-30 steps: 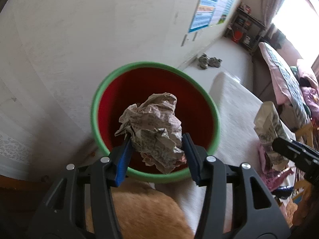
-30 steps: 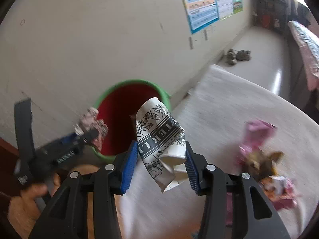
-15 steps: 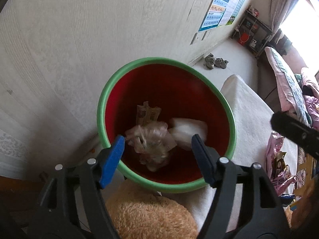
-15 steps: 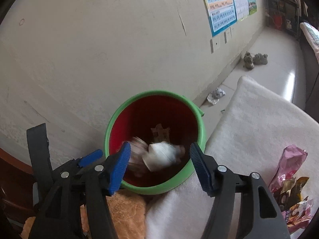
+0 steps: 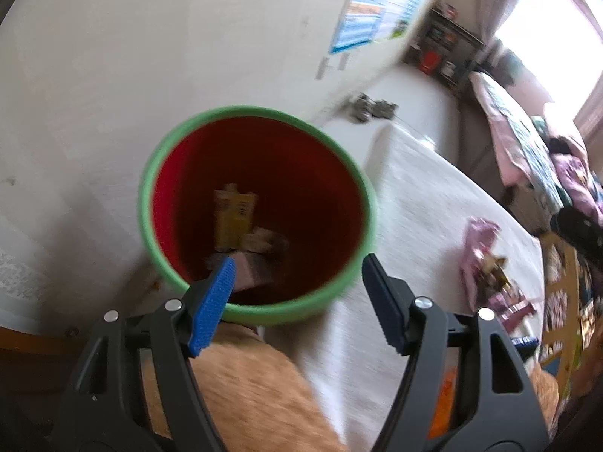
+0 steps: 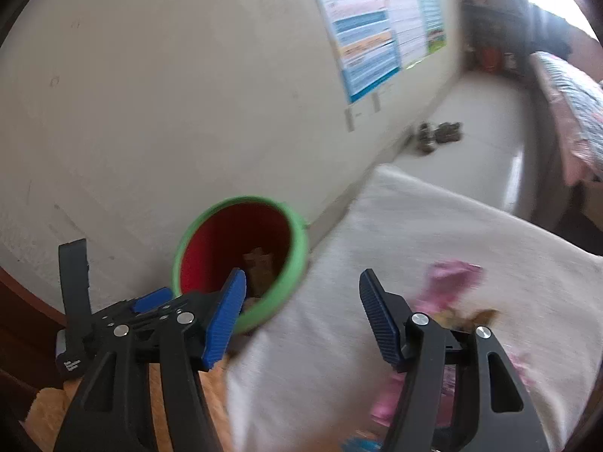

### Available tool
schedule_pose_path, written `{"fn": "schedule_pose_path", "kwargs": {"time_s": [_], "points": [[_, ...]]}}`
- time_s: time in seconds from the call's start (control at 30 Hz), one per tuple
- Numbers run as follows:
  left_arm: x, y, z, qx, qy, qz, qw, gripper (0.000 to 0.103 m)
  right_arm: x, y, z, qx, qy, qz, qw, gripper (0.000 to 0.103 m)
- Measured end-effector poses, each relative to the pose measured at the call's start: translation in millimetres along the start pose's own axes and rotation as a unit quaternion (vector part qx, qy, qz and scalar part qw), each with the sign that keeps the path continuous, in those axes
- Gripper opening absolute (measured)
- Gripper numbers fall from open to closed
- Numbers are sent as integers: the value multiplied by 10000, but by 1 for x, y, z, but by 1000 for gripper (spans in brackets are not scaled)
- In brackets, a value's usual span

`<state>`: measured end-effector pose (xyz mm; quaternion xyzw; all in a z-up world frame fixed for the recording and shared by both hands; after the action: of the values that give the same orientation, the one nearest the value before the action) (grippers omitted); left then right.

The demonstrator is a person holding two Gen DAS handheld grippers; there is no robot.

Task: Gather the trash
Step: 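Grasp the orange chip bag with the left gripper while the right gripper grasps the pink wrapper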

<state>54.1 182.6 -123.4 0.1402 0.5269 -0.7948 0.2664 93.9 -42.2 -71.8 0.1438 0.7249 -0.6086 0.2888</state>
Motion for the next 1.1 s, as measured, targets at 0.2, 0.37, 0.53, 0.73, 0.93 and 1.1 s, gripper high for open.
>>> {"fn": "schedule_pose_path", "kwargs": {"time_s": [0.2,0.37,0.53,0.73,0.93,1.1], "points": [[34,15,60,549,387,-515,9964,66,32,-23,64,511,409,-29,9979,62],[76,33,110,960,844,-1183,9847,67,74,-27,103,790,687,-449,9935,62],[124,59,140,1168,1136,-1995,9663,66,136,-24,123,956,832,-1138,9854,62],[149,79,145,1293,1152,-2508,9524,51,183,-15,134,855,1160,-1864,9719,68],[119,72,145,1086,1272,-2072,9639,29,189,-19,132,709,1200,-2060,9686,74],[99,69,136,972,1190,-1784,9719,29,207,-13,130,589,1312,-2455,9587,75]]}}
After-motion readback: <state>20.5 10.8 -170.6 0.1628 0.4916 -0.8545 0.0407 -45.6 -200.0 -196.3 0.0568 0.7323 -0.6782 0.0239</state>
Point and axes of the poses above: each gripper's, at about its wrist camera, not at the fingertips, and y roughly the way its jaws point, z to its right, x to its underside, the point moved 3 cm from there along y, roughly the way its jaws point, and after that the axes turned 14 degrees about x, right-handed, at the moved point
